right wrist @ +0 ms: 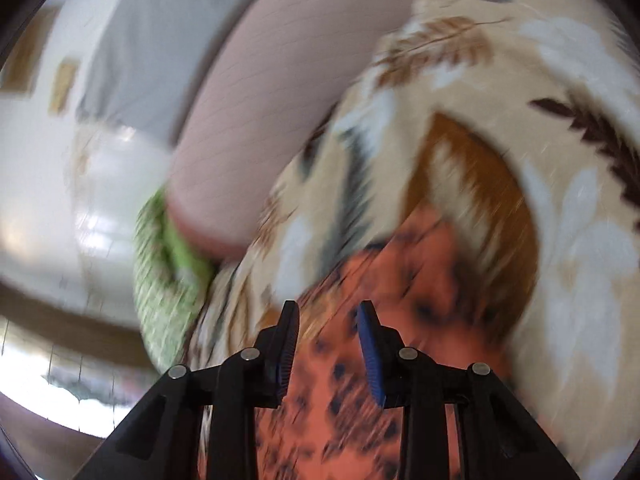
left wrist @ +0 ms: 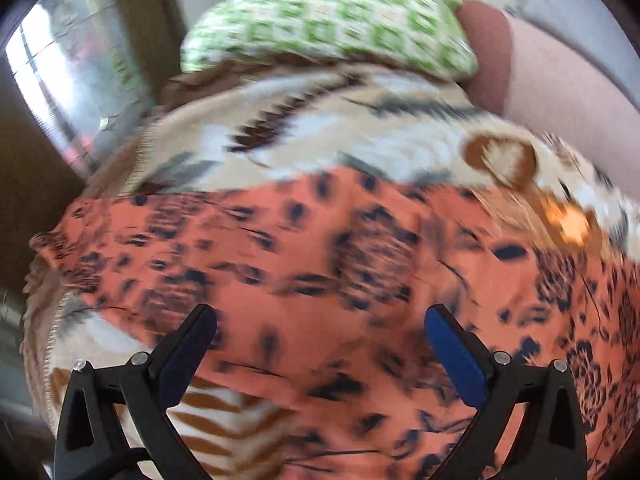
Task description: Fold small clothes
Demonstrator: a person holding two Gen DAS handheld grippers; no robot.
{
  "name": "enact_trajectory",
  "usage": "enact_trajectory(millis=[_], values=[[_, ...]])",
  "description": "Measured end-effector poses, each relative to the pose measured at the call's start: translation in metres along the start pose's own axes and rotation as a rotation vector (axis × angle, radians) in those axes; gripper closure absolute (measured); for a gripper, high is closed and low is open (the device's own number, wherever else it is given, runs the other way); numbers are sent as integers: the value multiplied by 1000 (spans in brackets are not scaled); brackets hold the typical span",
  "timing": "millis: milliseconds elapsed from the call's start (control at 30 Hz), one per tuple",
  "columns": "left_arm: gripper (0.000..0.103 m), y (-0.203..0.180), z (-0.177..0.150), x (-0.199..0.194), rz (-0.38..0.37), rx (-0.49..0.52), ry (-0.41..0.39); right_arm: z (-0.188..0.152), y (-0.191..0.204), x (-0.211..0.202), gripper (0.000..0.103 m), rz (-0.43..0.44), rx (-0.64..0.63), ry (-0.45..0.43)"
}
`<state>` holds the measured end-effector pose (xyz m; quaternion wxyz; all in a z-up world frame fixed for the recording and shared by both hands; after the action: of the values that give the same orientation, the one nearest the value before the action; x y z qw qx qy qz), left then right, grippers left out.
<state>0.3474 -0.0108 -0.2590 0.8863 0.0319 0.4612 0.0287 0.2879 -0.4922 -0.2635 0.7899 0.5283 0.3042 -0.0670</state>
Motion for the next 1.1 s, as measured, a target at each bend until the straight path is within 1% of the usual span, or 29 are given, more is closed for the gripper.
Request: enact_trajectory(millis=[33,100,133,233,267,300,333,367,433,467,533,567,600,633,667,700,733,767,800,833,933,967,1000,1067,1100], values=[[0,19,5,-4,31,-32,-12,-11,9,-1,70,10,-29,23],[0,54,11,-8,85,-92,-26,-45,31,-2,69,37,-99,82],[0,77,14,-10,114,-134,-26,-64,46,1,69,55,-143,123],[0,138,12,-10,194,-247,-8,-120,89,23,68,80,-271,251],[0,155,10,-9,214,-282,2,-142,107,34,65,89,-312,308],[0,175,5,-8,229,-327,18,-158,117,40,57,98,-337,344],[0,196,0,-5,236,-385,41,-182,129,51,34,106,-375,391],[0,216,-6,-2,235,-445,65,-205,140,59,28,104,-416,420],[0,241,-17,1,222,-529,94,-238,152,67,28,105,-484,429],[0,254,-23,5,209,-574,110,-249,155,67,28,107,-505,427],[0,268,-29,10,185,-635,124,-266,161,76,28,118,-512,432],[0,273,-31,11,169,-658,125,-271,161,83,30,125,-509,433],[0,278,-33,14,138,-687,120,-278,162,89,31,128,-506,423],[0,281,-34,15,123,-697,114,-282,162,91,35,127,-503,407],[0,283,-33,16,103,-702,103,-284,163,94,43,126,-502,396],[1,285,-35,16,80,-703,92,-289,158,101,46,99,-513,384],[2,286,-34,16,67,-705,86,-297,155,114,47,52,-530,380],[6,288,-33,17,55,-711,70,-299,152,118,49,15,-535,391],[10,293,-31,19,53,-716,62,-304,142,123,51,-1,-523,410],[10,296,-30,19,47,-725,48,-304,138,118,54,15,-525,384],[13,303,-23,24,-9,-779,20,-303,131,104,54,45,-512,390],[18,304,-21,26,-21,-792,15,-302,126,97,54,64,-492,383],[21,306,-19,30,-53,-814,11,-301,119,90,54,83,-476,382],[24,309,-18,37,-102,-837,17,-301,108,84,54,100,-463,374],[27,307,-18,39,-123,-848,19,-300,102,80,54,109,-455,368]])
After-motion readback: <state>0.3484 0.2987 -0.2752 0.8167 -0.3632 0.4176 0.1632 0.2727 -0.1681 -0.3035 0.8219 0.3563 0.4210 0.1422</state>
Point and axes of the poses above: each gripper's, at about its wrist camera, not at the fingertips, and x roughly the way its jaws point, y to its left, z to its top, the point moved 3 cm from there along x, roughly the way its jaws point, and after that the axes turned 3 degrees about -y, right-handed, at the moved point
